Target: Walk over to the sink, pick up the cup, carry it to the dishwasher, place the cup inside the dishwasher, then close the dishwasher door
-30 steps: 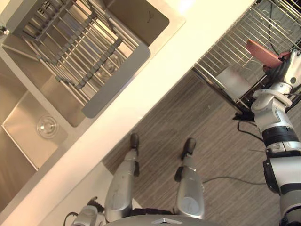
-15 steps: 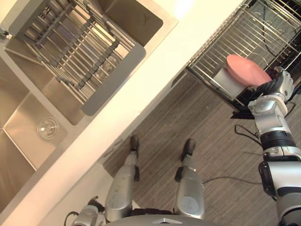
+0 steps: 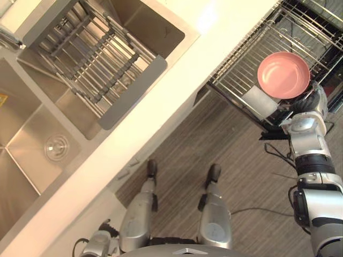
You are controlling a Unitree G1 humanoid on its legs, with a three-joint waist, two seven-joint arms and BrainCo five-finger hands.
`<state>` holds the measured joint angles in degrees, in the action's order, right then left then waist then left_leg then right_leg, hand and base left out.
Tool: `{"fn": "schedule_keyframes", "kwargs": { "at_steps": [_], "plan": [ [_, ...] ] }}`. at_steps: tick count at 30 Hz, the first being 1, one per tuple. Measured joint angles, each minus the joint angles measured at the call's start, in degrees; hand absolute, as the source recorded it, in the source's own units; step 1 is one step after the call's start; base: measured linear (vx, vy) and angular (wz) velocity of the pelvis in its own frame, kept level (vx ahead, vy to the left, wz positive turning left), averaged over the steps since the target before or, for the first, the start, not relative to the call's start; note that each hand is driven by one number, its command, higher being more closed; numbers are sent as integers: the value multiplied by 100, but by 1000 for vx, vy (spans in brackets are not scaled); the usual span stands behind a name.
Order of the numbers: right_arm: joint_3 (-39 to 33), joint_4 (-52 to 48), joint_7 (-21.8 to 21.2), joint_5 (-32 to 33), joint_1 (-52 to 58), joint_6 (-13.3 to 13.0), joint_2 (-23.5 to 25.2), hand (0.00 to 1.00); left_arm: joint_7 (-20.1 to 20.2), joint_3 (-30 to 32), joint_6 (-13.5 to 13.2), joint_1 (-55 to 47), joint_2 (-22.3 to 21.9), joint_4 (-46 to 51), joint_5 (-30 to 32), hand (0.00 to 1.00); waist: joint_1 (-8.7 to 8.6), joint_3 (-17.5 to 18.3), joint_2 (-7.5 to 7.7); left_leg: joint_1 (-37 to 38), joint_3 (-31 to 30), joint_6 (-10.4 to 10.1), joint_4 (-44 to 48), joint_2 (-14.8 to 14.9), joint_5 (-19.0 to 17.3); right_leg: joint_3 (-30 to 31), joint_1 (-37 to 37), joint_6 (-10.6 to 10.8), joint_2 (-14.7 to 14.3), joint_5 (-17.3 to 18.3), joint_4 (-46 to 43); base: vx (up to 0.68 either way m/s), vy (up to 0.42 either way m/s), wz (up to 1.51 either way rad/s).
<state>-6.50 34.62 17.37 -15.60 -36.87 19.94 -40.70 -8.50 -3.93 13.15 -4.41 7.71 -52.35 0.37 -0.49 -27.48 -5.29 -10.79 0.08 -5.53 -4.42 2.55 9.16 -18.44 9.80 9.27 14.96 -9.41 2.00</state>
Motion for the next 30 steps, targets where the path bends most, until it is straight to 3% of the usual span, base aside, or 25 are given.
{"fn": "schedule_keyframes", "kwargs": {
  "at_steps": [6,13,19,23,26,30],
  "plan": [
    [-662,-288,61,268,682,-14,-13,0,9,390,4,-270,43,-10,223,0,-155,404,414,187,3,-48,1,9,-48,-94,-309,18,-16,-61,224,4,-10,1],
    [-1620,-944,562,704,1548,-34,-44,0,59,636,43,-481,-21,-65,533,0,-393,976,512,415,22,-108,-1,61,-160,-109,-529,24,-57,72,268,-1,-12,-2],
    [-2694,-1788,1024,1489,2882,-625,9,0,147,1154,299,-823,-84,-122,841,0,-662,1484,797,793,144,-183,-2,216,-291,-97,-827,18,-184,197,299,25,-32,-9],
    [-3251,-1748,859,2177,3409,-1192,443,0,184,1322,465,-976,-74,-169,885,0,-794,1714,935,956,171,-236,-1,301,-348,-103,-968,1,-243,244,297,34,-34,-9],
    [-3298,-1509,529,2708,3562,-1525,935,0,180,1448,497,-977,-115,-289,892,0,-845,1800,919,992,227,-245,-2,307,-385,-125,-973,-46,-260,277,298,-12,-12,-10],
    [-3171,-1074,365,2964,3555,-1638,1548,0,111,1497,529,-971,-214,-329,1041,0,-718,1864,796,971,279,-260,-3,305,-412,-276,-980,-46,-218,238,266,-10,-3,-2]
  ]
}}
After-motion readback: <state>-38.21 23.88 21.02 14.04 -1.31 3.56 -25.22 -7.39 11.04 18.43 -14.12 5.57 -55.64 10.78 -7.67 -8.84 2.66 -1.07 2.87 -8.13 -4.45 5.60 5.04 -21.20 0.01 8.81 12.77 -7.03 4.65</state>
